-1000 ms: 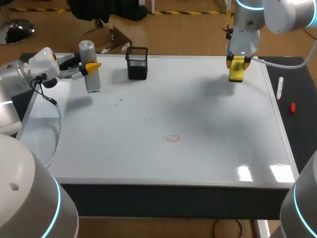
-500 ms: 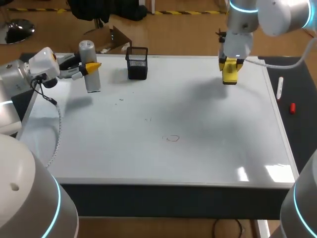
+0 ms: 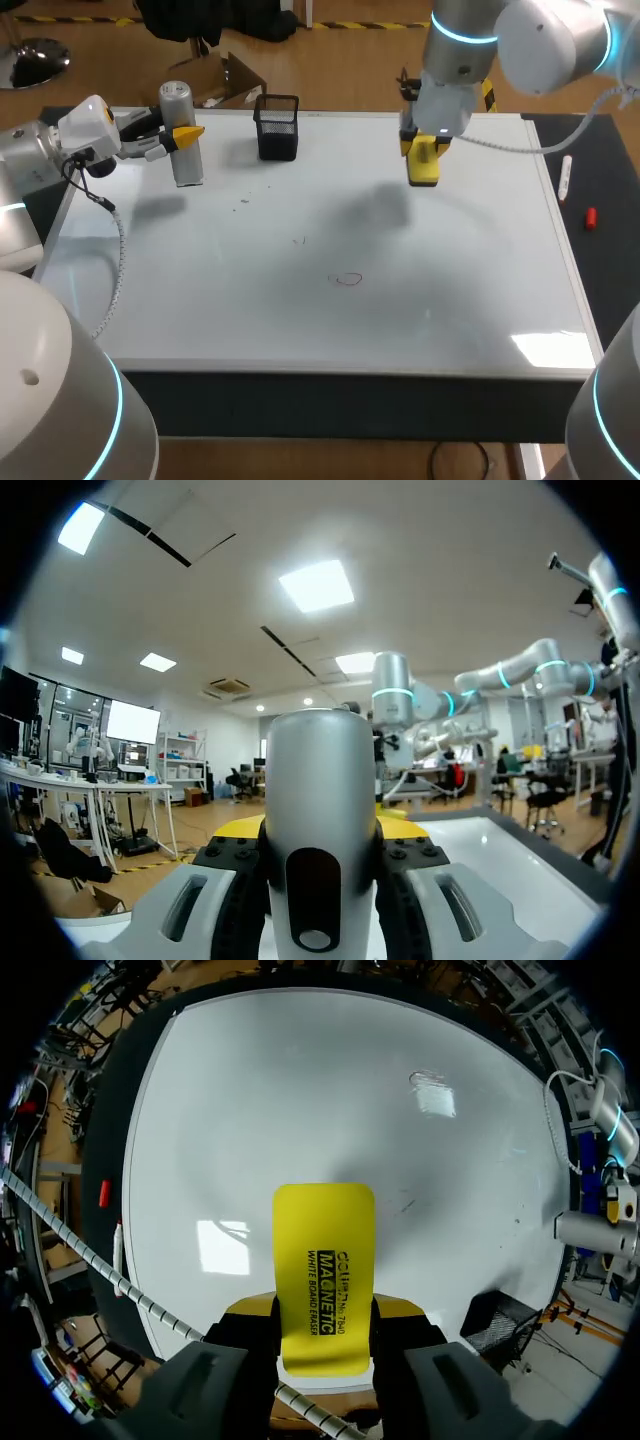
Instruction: Pick up the inspection probe, press it on each red-marked spot on the whiteboard one by one, put down the probe, pick up the eraser, and wipe off all the red marks.
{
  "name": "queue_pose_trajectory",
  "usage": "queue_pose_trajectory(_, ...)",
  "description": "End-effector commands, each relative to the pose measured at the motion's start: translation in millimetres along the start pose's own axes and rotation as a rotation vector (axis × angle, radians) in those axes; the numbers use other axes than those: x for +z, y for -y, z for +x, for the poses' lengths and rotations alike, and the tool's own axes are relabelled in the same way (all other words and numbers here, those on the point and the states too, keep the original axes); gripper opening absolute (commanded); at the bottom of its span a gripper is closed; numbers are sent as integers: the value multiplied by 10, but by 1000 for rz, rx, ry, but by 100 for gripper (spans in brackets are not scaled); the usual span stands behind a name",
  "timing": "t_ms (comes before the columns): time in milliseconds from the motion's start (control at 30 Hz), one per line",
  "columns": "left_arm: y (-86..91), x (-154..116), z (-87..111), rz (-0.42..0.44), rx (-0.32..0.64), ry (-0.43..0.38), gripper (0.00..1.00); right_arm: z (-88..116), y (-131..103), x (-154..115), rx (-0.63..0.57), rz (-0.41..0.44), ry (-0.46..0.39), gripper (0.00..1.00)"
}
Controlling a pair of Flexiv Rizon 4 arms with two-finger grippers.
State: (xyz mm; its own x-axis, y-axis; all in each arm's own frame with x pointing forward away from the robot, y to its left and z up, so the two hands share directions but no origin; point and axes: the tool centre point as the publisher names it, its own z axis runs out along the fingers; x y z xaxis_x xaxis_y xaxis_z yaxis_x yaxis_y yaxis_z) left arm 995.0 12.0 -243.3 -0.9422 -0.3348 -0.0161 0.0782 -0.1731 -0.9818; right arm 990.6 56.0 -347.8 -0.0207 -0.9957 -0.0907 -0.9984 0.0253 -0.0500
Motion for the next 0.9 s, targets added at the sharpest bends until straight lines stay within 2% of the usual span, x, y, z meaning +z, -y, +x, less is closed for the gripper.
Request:
queue_pose_trajectory(33,8,-2,5,1,2,2,0,-235,-248,-16,-30,72,1,0)
queue_pose_trajectory(167,8,-2,5,1,2,2,0,-558,-464,-16,-68,68,37,0)
queue_pose_trajectory(400,8,-2,5,1,2,2,0,-980,-796,76,-103,21,93,0)
queue_pose_trajectory(700,8,-2,5,1,2,2,0,-1346,-1093,225,-124,-37,107,0)
queue_pose_trajectory(900,8,-2,5,1,2,2,0,-1438,-1210,276,-127,-49,101,0)
